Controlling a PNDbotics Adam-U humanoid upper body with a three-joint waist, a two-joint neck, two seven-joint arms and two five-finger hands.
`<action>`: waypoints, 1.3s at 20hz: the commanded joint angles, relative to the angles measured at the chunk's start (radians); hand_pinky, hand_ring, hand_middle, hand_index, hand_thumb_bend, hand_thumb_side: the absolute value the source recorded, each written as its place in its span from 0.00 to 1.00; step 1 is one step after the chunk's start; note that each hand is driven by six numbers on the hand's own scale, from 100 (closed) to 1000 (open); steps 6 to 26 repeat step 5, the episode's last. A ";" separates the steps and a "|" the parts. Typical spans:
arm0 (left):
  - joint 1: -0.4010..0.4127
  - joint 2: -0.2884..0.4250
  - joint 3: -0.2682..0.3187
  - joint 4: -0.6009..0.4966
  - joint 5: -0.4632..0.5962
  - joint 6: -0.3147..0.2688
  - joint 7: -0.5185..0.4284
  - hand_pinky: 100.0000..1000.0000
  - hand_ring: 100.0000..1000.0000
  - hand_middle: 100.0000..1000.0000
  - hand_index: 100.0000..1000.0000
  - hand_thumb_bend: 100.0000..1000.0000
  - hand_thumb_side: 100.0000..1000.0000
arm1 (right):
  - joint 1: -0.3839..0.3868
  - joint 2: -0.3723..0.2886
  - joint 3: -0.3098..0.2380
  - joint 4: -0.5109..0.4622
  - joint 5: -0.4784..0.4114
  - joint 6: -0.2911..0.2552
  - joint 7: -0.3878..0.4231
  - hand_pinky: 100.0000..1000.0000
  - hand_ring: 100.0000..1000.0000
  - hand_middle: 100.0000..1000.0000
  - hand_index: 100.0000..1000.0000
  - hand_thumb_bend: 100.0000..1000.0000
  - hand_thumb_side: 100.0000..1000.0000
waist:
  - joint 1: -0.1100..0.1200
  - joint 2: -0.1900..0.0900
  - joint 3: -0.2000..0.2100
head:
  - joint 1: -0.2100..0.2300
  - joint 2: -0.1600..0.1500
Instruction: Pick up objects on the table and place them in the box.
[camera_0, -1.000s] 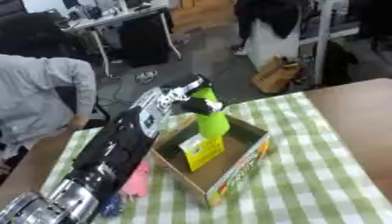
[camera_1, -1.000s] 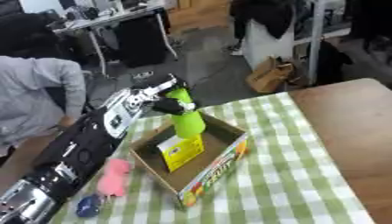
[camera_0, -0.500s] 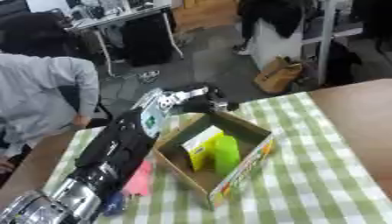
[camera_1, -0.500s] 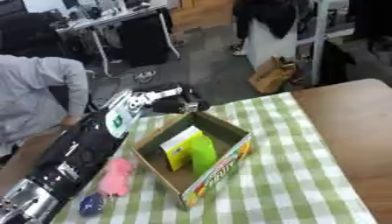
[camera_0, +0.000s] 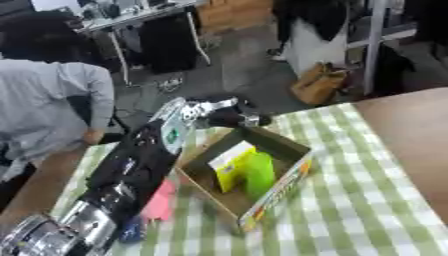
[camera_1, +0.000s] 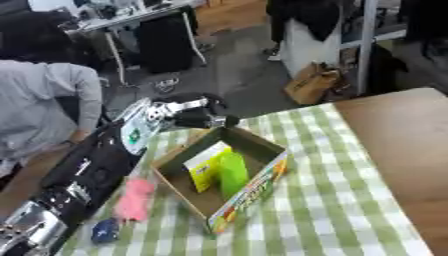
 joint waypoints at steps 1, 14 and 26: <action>-0.033 0.051 0.011 -0.027 -0.001 -0.002 -0.004 0.72 0.84 0.89 0.96 0.63 0.97 | -0.013 -0.016 -0.005 -0.015 -0.001 0.000 -0.005 0.70 0.88 0.81 0.98 0.00 1.00 | -0.009 0.001 0.007 | -0.001 0.013; -0.056 0.129 -0.001 -0.073 0.027 0.003 -0.100 0.73 0.85 0.90 0.95 0.61 0.96 | -0.001 -0.025 -0.010 -0.015 0.002 0.001 -0.009 0.70 0.88 0.81 0.98 0.00 1.00 | -0.012 -0.008 0.024 | -0.014 0.030; -0.056 0.129 -0.001 -0.073 0.027 0.003 -0.100 0.73 0.85 0.90 0.95 0.61 0.96 | -0.001 -0.025 -0.010 -0.015 0.002 0.001 -0.009 0.70 0.88 0.81 0.98 0.00 1.00 | -0.012 -0.008 0.024 | -0.014 0.030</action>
